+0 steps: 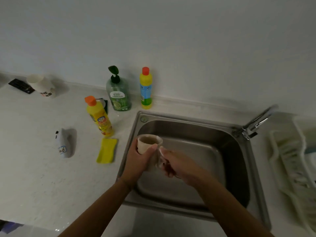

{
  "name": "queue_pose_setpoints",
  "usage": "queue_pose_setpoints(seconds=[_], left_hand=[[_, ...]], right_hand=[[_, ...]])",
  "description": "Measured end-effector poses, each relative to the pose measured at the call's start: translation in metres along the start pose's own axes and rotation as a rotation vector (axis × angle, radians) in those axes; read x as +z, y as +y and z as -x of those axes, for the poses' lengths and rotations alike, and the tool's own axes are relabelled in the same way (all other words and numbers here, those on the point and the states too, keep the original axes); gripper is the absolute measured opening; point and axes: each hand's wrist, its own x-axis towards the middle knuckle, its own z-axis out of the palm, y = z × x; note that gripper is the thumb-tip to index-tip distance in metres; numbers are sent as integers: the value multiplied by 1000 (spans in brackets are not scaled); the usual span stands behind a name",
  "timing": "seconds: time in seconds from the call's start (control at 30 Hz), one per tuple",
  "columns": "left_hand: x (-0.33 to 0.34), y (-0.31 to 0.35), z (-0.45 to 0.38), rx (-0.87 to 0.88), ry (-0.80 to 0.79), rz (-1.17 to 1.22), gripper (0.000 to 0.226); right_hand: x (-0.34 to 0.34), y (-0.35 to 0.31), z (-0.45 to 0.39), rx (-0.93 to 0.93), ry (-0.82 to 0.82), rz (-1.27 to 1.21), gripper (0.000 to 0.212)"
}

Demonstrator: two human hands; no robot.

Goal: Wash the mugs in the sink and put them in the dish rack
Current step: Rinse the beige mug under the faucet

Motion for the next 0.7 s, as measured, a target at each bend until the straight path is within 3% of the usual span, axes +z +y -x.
queue_pose_setpoints(seconds=[0.13,0.3,0.43,0.7], left_hand=[[46,7,-4,-83,-101,38,62],[108,15,-5,-263,-164,66,33],[139,15,-3,-504,-247,180,46],[196,17,-20,-592,-344,221,31]], right_hand=[[-37,12,25,-20,127,-34,40],[-78,38,45,-104,273,3,31],[-107,59,50,-93,323,-31,33],[-175,94,51,-165,383,22,32]])
